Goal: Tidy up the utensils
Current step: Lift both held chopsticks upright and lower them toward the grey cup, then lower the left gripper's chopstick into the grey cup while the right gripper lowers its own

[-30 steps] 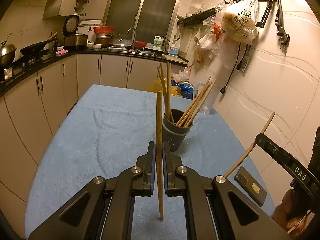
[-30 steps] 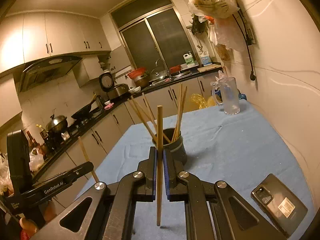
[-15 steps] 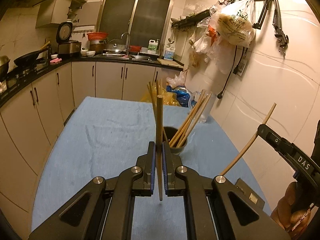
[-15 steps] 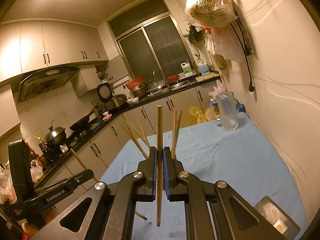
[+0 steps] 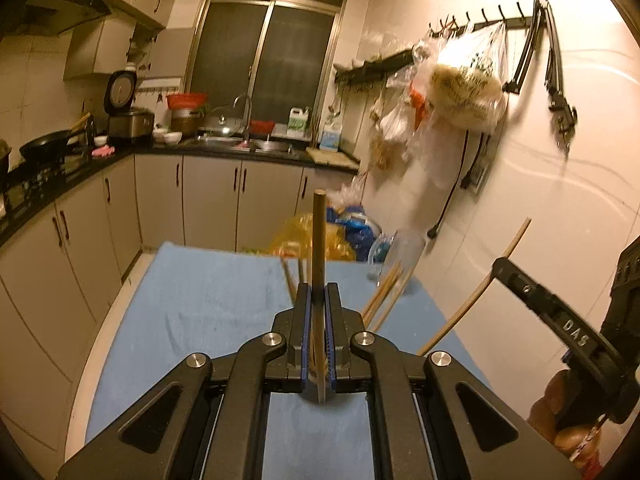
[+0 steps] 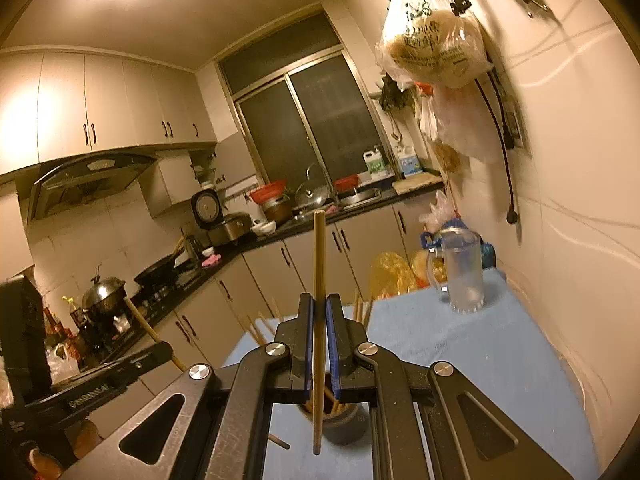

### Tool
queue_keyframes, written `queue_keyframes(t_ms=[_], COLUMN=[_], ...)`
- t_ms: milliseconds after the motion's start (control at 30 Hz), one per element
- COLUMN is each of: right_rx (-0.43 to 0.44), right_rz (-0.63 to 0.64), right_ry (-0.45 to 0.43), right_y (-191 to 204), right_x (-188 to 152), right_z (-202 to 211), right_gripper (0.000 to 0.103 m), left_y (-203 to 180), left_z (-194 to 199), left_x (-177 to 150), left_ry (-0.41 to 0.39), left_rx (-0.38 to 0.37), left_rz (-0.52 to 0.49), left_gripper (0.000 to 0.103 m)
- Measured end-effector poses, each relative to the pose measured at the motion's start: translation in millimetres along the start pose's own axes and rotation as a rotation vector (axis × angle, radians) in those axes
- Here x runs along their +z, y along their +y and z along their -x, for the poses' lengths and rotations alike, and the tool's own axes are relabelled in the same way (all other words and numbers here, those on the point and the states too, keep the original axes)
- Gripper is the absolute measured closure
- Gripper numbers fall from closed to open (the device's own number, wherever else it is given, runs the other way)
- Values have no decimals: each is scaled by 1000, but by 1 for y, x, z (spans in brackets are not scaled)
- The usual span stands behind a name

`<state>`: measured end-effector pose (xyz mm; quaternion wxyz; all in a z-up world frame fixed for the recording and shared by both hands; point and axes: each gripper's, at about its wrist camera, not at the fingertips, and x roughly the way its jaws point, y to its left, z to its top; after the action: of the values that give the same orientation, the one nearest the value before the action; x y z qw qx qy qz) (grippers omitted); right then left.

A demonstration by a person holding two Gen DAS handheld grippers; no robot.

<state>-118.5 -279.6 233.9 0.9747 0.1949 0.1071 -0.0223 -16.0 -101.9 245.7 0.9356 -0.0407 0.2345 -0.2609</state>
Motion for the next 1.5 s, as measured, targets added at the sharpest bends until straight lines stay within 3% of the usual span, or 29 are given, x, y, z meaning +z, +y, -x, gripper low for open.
queue_keyframes(t_ms=[200,400,833,1500], right_rx=[-3,-17,-46,-79], right_rz=[-3,1,3,-22], right_ry=[-25,-24,56,184], right_y=[2,-3,-18,-32], right_x=[21,26,-7,-56], right_z=[-22,-44,-82,-107], right_gripper=[96,96,96,96], left_y=[-7,-6,7,25], left_z=[-17,-44,-89,-116], left_x=[27,31,1,-46], left_ry=[-27,-6,60,154], left_rx=[-10,-11,-9,20], left_rz=[-2,2,12,19], left_gripper=[97,97,97,96])
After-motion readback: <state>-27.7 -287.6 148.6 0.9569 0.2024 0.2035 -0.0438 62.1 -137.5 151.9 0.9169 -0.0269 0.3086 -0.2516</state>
